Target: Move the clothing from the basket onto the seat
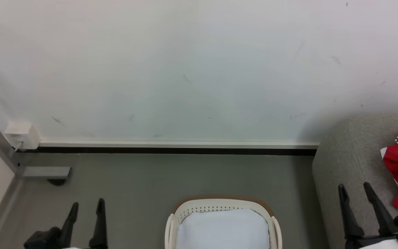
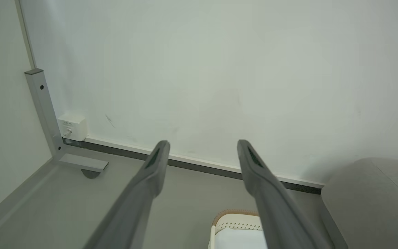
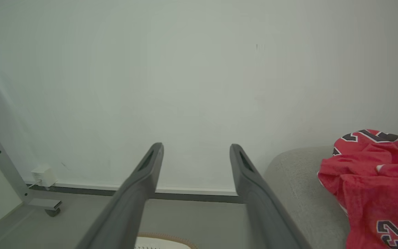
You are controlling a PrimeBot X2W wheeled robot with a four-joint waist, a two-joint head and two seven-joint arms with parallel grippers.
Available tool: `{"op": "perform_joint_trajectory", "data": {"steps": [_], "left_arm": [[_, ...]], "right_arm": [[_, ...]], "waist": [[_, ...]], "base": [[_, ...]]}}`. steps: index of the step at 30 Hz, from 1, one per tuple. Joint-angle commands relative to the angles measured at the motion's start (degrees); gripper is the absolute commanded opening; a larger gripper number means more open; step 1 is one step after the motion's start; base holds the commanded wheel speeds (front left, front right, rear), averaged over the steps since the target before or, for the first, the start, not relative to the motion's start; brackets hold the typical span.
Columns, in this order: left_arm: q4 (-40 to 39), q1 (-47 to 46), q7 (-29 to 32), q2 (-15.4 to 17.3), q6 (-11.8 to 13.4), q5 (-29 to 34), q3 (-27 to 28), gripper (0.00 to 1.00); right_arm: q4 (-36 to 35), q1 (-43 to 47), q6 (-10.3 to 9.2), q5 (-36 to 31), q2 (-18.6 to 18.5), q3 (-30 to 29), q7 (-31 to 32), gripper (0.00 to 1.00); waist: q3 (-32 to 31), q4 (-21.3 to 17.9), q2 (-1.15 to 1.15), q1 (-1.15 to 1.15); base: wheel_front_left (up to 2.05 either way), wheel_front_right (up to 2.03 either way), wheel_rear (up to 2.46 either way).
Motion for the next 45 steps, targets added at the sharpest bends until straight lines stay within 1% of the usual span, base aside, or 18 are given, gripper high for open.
{"op": "perform_joint_trajectory", "data": {"steps": [1, 5, 9, 13, 18, 27, 44, 45], "left_arm": [[0.2, 0.9, 0.0, -0.9, -0.8, 2.1, 0.7, 1.0], [0.3, 1.6, 0.0, -3.4, -2.9, 6.1, 2.8, 1.0], [0.7, 1.7, 0.0, -5.4, -4.7, 9.0, 4.7, 1.0], [0.9, 0.8, 0.0, -6.6, -6.2, 10.9, 6.3, 1.0], [1.1, 0.0, 0.0, -7.4, -7.4, 12.6, 7.5, 1.0], [2.4, -0.5, 0.0, -8.6, -8.6, 14.1, 8.7, 1.0], [4.3, -1.1, 0.0, -9.0, -9.3, 14.8, 9.9, 1.0], [4.2, -0.9, 0.0, -9.1, -9.3, 13.9, 9.8, 0.0]], "right_arm": [[1.1, 1.2, -0.13, -1.2, 0.6, 0.0, -0.5, 1.0], [0.9, 2.7, -0.13, -2.2, 2.6, -0.5, -0.5, 1.0], [1.4, 3.1, -0.13, -2.6, 3.4, 0.9, -0.5, 1.0], [1.5, 2.8, -0.13, -2.2, 3.7, 1.8, -0.5, 1.0], [1.8, 2.1, -0.13, -1.7, 3.5, 2.9, -0.5, 1.0], [1.7, 1.0, -0.13, -1.3, 3.2, 3.4, -0.5, 1.0], [2.1, 1.0, -0.13, -0.9, 3.4, 3.3, -0.5, 1.0], [1.9, 1.3, 0.0, -1.3, 3.5, 3.4, -0.3, 0.0]], "waist": [[-0.1, 0.0, 0.0, 0.0], [-0.1, -0.7, 0.0, 0.0], [-0.1, -1.4, 0.0, 0.0], [-0.1, -2.1, 0.0, 0.0], [0.1, -2.6, 0.0, 0.0], [0.3, -3.3, 0.0, 0.0], [0.2, -3.5, 0.0, 0.0], [0.3, -3.6, 0.0, 0.0]], "base": [[0.0, 0.0, 0.0], [0.0, 0.0, 0.0], [0.0, 0.0, 0.0], [0.0, 0.0, 0.0], [0.0, 0.0, 0.0], [0.0, 0.0, 0.0], [0.0, 0.0, 0.0], [0.0, 0.0, 0.0]]}}
